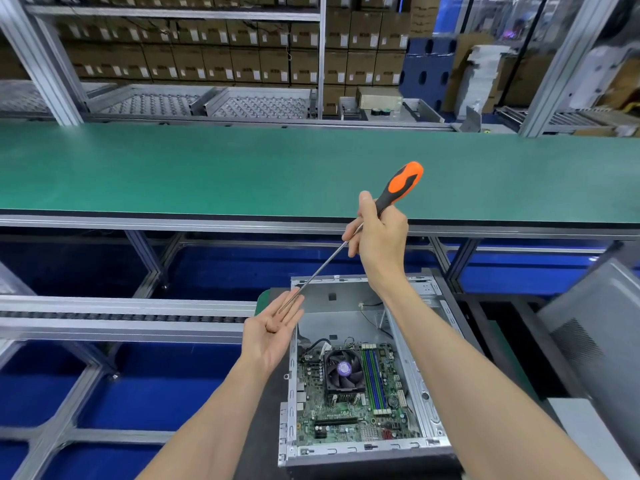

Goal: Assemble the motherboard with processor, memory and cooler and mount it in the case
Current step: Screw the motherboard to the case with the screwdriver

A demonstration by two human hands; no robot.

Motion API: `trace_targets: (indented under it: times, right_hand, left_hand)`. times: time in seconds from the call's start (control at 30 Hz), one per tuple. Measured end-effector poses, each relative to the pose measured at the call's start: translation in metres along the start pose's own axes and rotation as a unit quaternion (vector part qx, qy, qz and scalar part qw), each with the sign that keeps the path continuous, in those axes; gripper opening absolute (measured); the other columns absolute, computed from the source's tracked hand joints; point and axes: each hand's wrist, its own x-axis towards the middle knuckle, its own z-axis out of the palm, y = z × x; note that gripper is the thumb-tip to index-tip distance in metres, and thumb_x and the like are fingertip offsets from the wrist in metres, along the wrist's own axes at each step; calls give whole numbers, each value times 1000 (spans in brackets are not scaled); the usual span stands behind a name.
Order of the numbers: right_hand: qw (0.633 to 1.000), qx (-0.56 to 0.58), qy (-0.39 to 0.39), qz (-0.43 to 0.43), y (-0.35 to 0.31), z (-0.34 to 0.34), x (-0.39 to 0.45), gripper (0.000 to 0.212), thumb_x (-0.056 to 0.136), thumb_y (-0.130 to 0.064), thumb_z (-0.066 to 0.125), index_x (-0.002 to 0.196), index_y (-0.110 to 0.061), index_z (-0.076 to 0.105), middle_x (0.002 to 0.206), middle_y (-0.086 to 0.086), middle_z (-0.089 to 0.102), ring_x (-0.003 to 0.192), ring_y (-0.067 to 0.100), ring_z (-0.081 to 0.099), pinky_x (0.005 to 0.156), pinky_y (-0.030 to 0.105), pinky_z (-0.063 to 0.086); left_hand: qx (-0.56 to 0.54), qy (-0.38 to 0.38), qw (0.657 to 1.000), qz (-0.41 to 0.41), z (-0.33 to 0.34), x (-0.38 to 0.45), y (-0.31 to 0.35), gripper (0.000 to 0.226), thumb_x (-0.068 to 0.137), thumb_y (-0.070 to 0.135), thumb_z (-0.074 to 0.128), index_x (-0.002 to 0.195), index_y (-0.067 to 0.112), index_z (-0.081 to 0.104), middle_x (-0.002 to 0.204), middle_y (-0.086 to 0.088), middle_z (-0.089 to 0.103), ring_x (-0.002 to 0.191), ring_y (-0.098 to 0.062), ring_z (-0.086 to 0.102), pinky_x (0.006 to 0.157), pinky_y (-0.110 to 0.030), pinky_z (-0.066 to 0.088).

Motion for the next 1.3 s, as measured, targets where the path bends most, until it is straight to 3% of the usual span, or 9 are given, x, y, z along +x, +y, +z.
trace_targets:
  times: [0.17,0.27,0.4,0.63,0.73,0.87,0.97,1.13,1.3]
  right_hand:
    - [1000,-27,-14,3,8,2,-4,56,103,-35,47,59,-2,58,51,13,62,35,20,50,45,24,45]
    - [999,-31,-11,5,9,0,-6,59,102,-38,47,48,-17,62,51,16,62,35,21,51,46,22,43]
    - [999,-37,-9,3,6,-2,-10,53,102,-39,46,54,-36,68,52,19,62,37,23,53,50,25,43]
    - [1000,-29,9,0,-4,-5,-8,53,102,-40,46,53,-36,67,53,21,62,36,21,51,47,24,42]
    - [1000,-23,13,0,-7,-6,-7,54,102,-38,46,53,-35,66,53,19,62,36,22,50,47,27,43]
    - [1000,-12,20,7,-8,-9,-4,57,102,-36,48,48,-21,60,52,16,63,35,22,48,47,33,47]
    - [1000,-4,28,8,-10,-11,-2,53,102,-34,49,52,-19,53,52,15,63,35,22,47,50,35,51]
    - [1000,-17,23,5,-7,-11,-1,54,103,-34,47,56,-8,53,52,14,63,35,21,49,51,31,53]
    - [1000,-13,25,-4,-7,-11,-2,55,103,-34,48,52,-12,54,52,15,63,36,22,49,50,27,50]
  left_hand:
    - [-23,-24,999,-3,5,0,-4,77,62,-19,14,133,-17,44,136,-34,53,131,-48,47,113,-52,36]
    - [-36,-38,999,-12,8,-2,-3,79,62,-18,15,136,-15,41,139,-33,51,134,-49,45,110,-53,39]
    - [-52,-60,997,-16,9,-3,-3,80,65,-18,12,141,-14,36,143,-31,48,137,-50,40,113,-55,34]
    - [-67,-85,994,-21,6,-7,0,83,59,-23,20,140,-16,35,142,-36,46,133,-57,40,112,-60,35]
    - [-113,-93,989,-36,5,-14,0,69,67,-20,23,134,-21,37,139,-42,45,130,-61,41,111,-60,38]
    - [-39,7,999,-27,11,-19,0,42,90,6,48,125,-19,50,121,-36,62,111,-48,64,81,-42,61]
    - [4,59,998,-7,12,-20,0,20,95,5,60,109,-10,62,102,-25,71,92,-30,74,66,-26,61]
    - [1,76,997,-5,9,-19,-1,12,95,-3,58,102,-10,66,97,-19,72,87,-18,75,65,-20,60]
    - [-10,92,996,-7,7,-19,-4,13,95,2,60,97,-7,68,94,-17,72,83,-15,74,63,-19,59]
